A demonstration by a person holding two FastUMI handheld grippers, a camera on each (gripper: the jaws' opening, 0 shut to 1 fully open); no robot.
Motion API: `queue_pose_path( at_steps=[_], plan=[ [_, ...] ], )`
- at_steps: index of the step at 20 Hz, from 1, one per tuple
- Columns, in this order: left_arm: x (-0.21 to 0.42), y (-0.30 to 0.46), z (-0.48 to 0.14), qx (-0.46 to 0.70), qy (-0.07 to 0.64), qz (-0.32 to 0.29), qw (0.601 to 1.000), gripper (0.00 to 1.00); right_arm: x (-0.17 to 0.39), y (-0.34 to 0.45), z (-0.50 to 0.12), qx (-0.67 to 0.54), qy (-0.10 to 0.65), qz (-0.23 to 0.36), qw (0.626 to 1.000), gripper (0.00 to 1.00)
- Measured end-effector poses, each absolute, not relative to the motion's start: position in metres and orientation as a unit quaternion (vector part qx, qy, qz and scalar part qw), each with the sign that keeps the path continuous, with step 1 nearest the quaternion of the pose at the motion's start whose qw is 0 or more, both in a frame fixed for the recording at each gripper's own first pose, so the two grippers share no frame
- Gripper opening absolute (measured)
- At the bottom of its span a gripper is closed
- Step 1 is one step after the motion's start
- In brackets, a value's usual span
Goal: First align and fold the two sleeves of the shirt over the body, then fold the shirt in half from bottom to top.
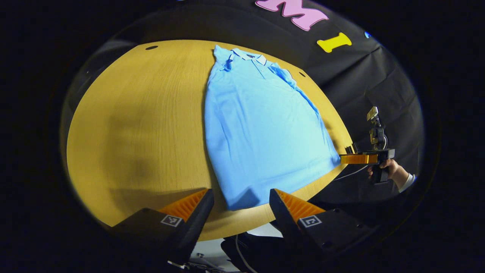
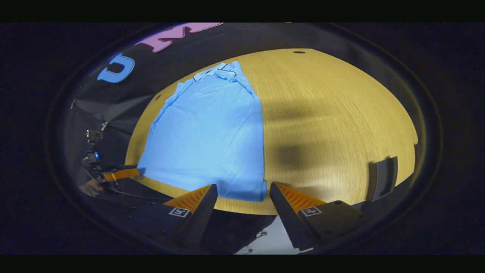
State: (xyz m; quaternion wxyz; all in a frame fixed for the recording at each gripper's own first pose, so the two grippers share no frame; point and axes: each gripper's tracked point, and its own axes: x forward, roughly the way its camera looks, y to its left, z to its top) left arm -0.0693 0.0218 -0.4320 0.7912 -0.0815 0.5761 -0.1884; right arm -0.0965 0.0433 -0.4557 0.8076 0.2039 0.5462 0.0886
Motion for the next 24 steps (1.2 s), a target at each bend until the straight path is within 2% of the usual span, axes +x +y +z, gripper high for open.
queue_pose_path(
  at_steps=[4, 8, 9, 10, 12, 13, 14, 17, 18, 20, 24],
  plan=[
    [-0.063, 0.019, -0.433, -0.084, 0.578, -0.187, 0.790, 0.96, -0.100, 0.049, -0.463, 0.079, 0.575, 0.079, 0.811, 0.82],
    [-0.062, 0.017, -0.436, -0.075, 0.580, -0.184, 0.790, 0.95, -0.101, 0.051, -0.461, 0.048, 0.593, 0.079, 0.800, 0.76],
    [-0.062, 0.016, -0.436, -0.070, 0.579, -0.186, 0.791, 0.95, -0.095, 0.054, -0.465, 0.065, 0.586, 0.073, 0.804, 0.70],
    [-0.063, 0.017, -0.436, -0.063, 0.579, -0.187, 0.791, 0.95, -0.094, 0.055, -0.465, 0.074, 0.584, 0.068, 0.805, 0.36],
    [-0.063, 0.017, -0.439, -0.052, 0.579, -0.187, 0.792, 0.95, -0.092, 0.056, -0.465, 0.077, 0.582, 0.077, 0.806, 0.34],
    [-0.064, 0.016, -0.442, -0.047, 0.580, -0.191, 0.790, 0.94, -0.088, 0.056, -0.463, 0.095, 0.574, 0.068, 0.811, 0.29],
    [-0.067, 0.016, -0.443, -0.043, 0.583, -0.193, 0.788, 0.78, -0.089, 0.058, -0.462, 0.104, 0.571, 0.068, 0.812, 0.02],
    [-0.068, 0.007, -0.449, -0.053, 0.589, -0.192, 0.783, 0.29, -0.087, 0.058, -0.463, 0.127, 0.568, 0.072, 0.810, 0.02],
    [-0.068, 0.004, -0.448, -0.058, 0.592, -0.196, 0.780, 0.22, -0.086, 0.059, -0.463, 0.130, 0.569, 0.073, 0.809, 0.08],
    [-0.065, -0.002, -0.446, -0.073, 0.590, -0.195, 0.780, 0.09, -0.085, 0.060, -0.463, 0.142, 0.566, 0.074, 0.809, 0.08],
    [-0.063, -0.008, -0.444, -0.081, 0.598, -0.199, 0.772, 0.07, -0.071, 0.079, -0.457, 0.228, 0.538, 0.092, 0.807, 0.07]
  ],
)
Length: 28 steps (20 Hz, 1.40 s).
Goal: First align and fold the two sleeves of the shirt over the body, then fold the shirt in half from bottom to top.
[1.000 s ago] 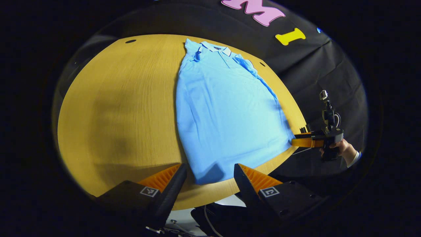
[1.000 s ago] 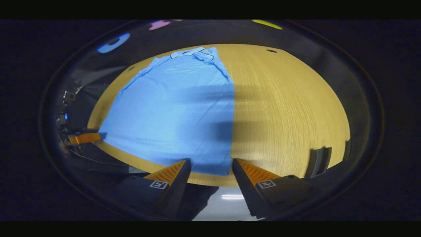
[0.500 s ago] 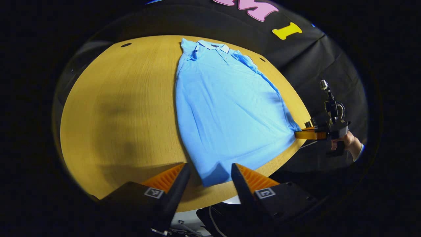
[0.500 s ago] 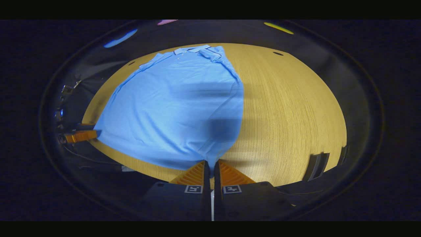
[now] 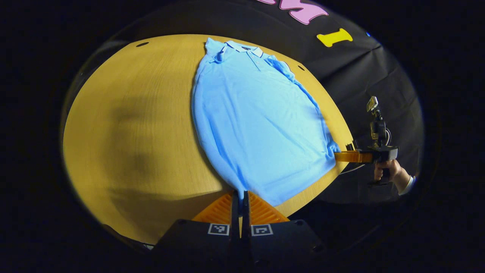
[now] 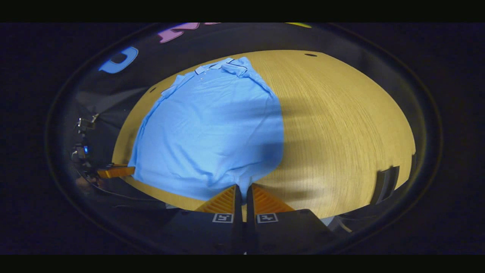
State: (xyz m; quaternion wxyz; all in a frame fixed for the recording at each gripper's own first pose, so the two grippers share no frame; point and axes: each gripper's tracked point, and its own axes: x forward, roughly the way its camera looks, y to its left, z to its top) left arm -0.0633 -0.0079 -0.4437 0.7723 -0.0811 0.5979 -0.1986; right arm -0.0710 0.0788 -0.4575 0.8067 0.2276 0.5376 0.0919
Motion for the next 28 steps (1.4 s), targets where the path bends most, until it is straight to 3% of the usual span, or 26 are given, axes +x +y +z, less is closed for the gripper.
queue_pose_path(
  at_steps=[4, 9, 10, 11, 12, 15, 16, 22, 23, 25, 28],
  plan=[
    [-0.045, -0.021, -0.420, -0.089, 0.565, -0.223, 0.789, 0.06, -0.054, 0.099, -0.452, 0.327, 0.506, 0.127, 0.788, 0.08],
    [-0.005, -0.026, -0.403, -0.064, 0.519, -0.212, 0.825, 0.07, -0.028, 0.118, -0.432, 0.352, 0.469, 0.184, 0.788, 0.07],
    [0.002, -0.027, -0.398, -0.062, 0.512, -0.209, 0.831, 0.06, -0.023, 0.121, -0.425, 0.358, 0.461, 0.194, 0.789, 0.02],
    [0.010, -0.028, -0.394, -0.064, 0.505, -0.207, 0.835, 0.06, -0.015, 0.123, -0.419, 0.360, 0.452, 0.202, 0.791, 0.02],
    [0.018, -0.029, -0.389, -0.067, 0.500, -0.201, 0.840, 0.06, -0.008, 0.124, -0.415, 0.359, 0.446, 0.211, 0.792, 0.13],
    [0.038, -0.030, -0.376, -0.067, 0.484, -0.191, 0.851, 0.07, 0.015, 0.120, -0.397, 0.360, 0.418, 0.227, 0.803, 0.13],
    [0.044, -0.030, -0.371, -0.066, 0.478, -0.187, 0.856, 0.06, 0.023, 0.117, -0.388, 0.365, 0.406, 0.231, 0.806, 0.02],
    [0.098, -0.033, -0.338, -0.057, 0.433, -0.162, 0.885, 0.06, 0.087, 0.092, -0.348, 0.354, 0.343, 0.243, 0.835, 0.07],
    [0.111, -0.030, -0.333, -0.049, 0.423, -0.151, 0.892, 0.06, 0.100, 0.084, -0.345, 0.340, 0.334, 0.243, 0.845, 0.01],
    [0.137, -0.029, -0.325, -0.042, 0.408, -0.137, 0.902, 0.07, 0.124, 0.077, -0.331, 0.325, 0.316, 0.251, 0.855, 0.14],
    [0.178, -0.036, -0.315, -0.039, 0.388, -0.126, 0.912, 0.06, 0.165, 0.077, -0.313, 0.315, 0.295, 0.277, 0.858, 0.04]
  ],
)
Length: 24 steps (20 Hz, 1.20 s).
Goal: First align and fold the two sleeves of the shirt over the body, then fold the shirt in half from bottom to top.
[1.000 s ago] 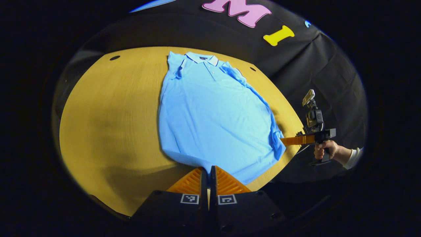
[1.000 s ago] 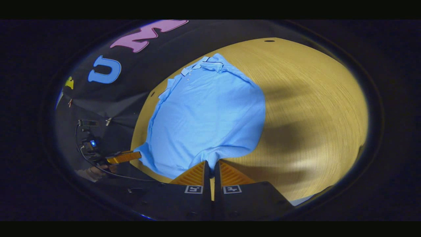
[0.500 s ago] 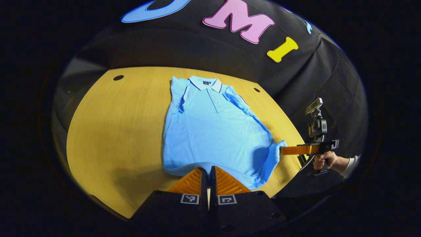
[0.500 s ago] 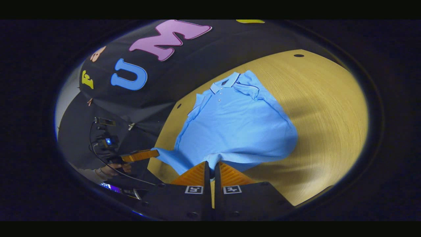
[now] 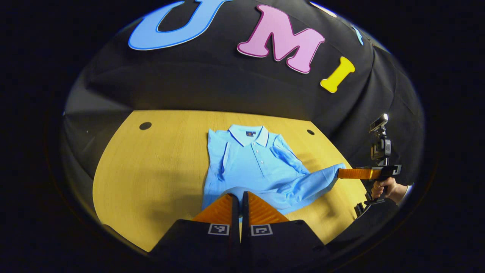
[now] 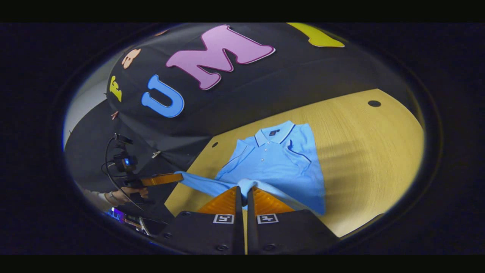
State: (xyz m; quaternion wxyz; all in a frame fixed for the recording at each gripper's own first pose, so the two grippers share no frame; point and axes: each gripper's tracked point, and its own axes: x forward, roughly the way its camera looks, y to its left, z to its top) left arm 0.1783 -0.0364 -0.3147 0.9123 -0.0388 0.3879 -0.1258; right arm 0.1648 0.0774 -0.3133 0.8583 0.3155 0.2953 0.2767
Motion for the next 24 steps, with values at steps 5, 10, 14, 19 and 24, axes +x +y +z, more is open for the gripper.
queue_pose_path(
  at_steps=[5, 10, 14, 19, 24],
  plan=[
    [0.257, -0.040, -0.307, -0.019, 0.356, -0.100, 0.929, 0.06, 0.240, 0.076, -0.295, 0.302, 0.262, 0.312, 0.862, 0.02],
    [0.327, -0.022, -0.302, -0.002, 0.331, -0.059, 0.942, 0.06, 0.320, 0.059, -0.292, 0.293, 0.238, 0.308, 0.873, 0.07],
    [0.385, -0.006, -0.316, 0.019, 0.330, -0.030, 0.943, 0.06, 0.380, 0.042, -0.305, 0.292, 0.230, 0.275, 0.887, 0.07],
    [0.459, -0.009, -0.360, -0.019, 0.335, -0.017, 0.942, 0.06, 0.436, 0.023, -0.349, 0.298, 0.238, 0.211, 0.900, 0.07],
    [0.491, 0.008, -0.419, 0.022, 0.368, -0.001, 0.930, 0.06, 0.461, 0.014, -0.412, 0.278, 0.284, 0.169, 0.902, 0.07]
  ],
)
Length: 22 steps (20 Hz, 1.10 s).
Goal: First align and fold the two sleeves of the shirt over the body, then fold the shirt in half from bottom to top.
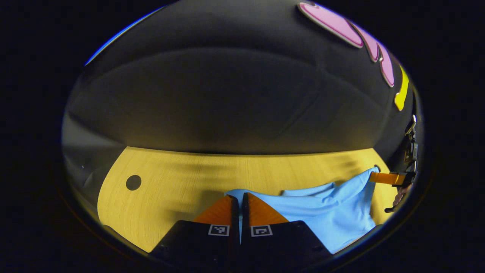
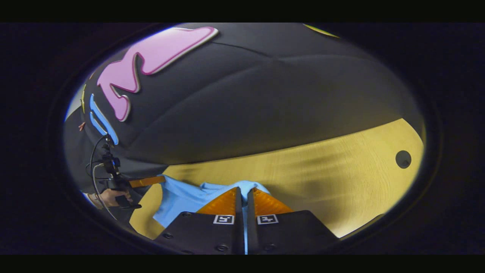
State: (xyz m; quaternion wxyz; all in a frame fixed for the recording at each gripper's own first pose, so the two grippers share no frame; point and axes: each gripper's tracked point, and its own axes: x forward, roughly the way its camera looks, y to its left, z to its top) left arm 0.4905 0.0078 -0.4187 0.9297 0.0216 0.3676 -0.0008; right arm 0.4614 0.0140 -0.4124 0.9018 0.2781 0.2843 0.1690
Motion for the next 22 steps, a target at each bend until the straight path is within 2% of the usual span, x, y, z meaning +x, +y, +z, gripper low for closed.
queue_pose_path(
  at_steps=[3, 4, 5, 6, 8, 11, 13, 14, 15, 19, 22],
  plan=[
    [0.486, 0.010, -0.446, 0.023, 0.395, 0.011, 0.918, 0.09, 0.462, 0.010, -0.443, 0.256, 0.312, 0.148, 0.903, 0.07],
    [0.485, 0.011, -0.453, 0.024, 0.403, 0.013, 0.915, 0.16, 0.460, 0.008, -0.446, 0.257, 0.323, 0.143, 0.900, 0.07],
    [0.485, 0.010, -0.458, 0.021, 0.409, 0.011, 0.912, 0.18, 0.458, 0.005, -0.453, 0.256, 0.329, 0.135, 0.899, 0.01],
    [0.483, 0.013, -0.458, 0.022, 0.409, 0.014, 0.912, 0.32, 0.458, 0.002, -0.452, 0.252, 0.331, 0.127, 0.900, 0.05],
    [0.482, 0.020, -0.452, 0.025, 0.404, 0.023, 0.914, 0.59, 0.458, 0.001, -0.448, 0.247, 0.331, 0.125, 0.902, 0.33],
    [0.481, 0.019, -0.436, 0.023, 0.391, 0.025, 0.920, 1.00, 0.453, 0.007, -0.432, 0.217, 0.320, 0.129, 0.913, 0.85],
    [0.476, 0.021, -0.414, 0.038, 0.375, 0.024, 0.926, 0.98, 0.450, 0.007, -0.417, 0.190, 0.306, 0.133, 0.923, 0.87],
    [0.473, 0.017, -0.403, 0.044, 0.367, 0.022, 0.929, 0.98, 0.447, 0.009, -0.407, 0.176, 0.298, 0.135, 0.928, 0.96],
    [0.467, 0.015, -0.391, 0.047, 0.359, 0.019, 0.932, 0.98, 0.446, 0.011, -0.399, 0.162, 0.289, 0.136, 0.934, 0.98],
    [0.437, 0.004, -0.340, 0.048, 0.317, 0.004, 0.947, 0.98, 0.423, 0.017, -0.343, 0.132, 0.244, 0.132, 0.952, 0.98],
    [0.400, -0.006, -0.301, 0.051, 0.281, 0.002, 0.958, 0.98, 0.392, 0.013, -0.305, 0.110, 0.209, 0.108, 0.966, 0.98]
  ],
)
